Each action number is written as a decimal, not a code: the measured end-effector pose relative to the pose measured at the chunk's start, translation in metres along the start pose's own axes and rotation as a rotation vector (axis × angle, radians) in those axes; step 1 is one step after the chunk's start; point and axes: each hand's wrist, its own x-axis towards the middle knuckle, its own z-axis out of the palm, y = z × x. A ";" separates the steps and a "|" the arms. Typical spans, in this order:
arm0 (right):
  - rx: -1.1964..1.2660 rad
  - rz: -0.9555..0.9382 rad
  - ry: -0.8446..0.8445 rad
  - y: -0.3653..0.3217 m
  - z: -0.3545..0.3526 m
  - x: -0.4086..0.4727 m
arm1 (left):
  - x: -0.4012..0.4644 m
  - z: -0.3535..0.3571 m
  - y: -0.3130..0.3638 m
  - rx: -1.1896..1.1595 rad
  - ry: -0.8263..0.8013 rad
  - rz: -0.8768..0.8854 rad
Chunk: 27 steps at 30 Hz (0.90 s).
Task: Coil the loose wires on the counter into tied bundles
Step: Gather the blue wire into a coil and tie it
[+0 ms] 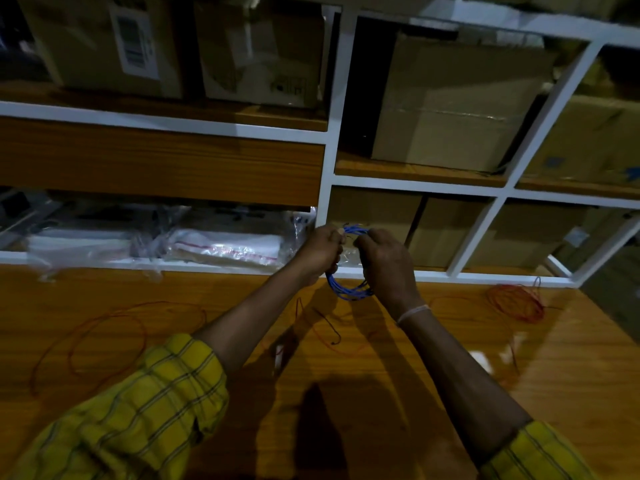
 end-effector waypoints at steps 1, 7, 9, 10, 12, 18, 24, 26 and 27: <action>0.002 -0.012 0.019 0.002 0.000 -0.001 | 0.000 0.002 0.001 0.005 -0.007 0.001; 0.045 -0.056 0.126 0.009 0.000 -0.008 | -0.001 0.006 0.008 0.075 -0.052 0.014; 0.055 -0.050 0.143 0.009 -0.001 -0.009 | -0.001 0.006 0.009 0.094 -0.055 0.012; 0.064 -0.044 0.148 0.009 -0.002 -0.009 | -0.001 0.006 0.009 0.093 -0.056 0.014; 0.088 -0.028 0.161 0.010 -0.005 -0.010 | -0.001 0.005 0.010 0.074 -0.068 0.031; 0.331 0.106 0.202 0.010 -0.019 0.000 | -0.003 0.004 0.015 0.071 -0.075 0.083; 0.710 0.447 0.263 0.014 -0.025 0.009 | -0.002 0.009 0.017 0.120 -0.065 0.129; 0.808 0.545 0.249 0.015 -0.026 0.008 | -0.003 0.011 0.019 0.126 -0.075 0.133; 0.852 0.583 0.244 0.016 -0.026 0.007 | -0.004 0.013 0.020 0.127 -0.083 0.138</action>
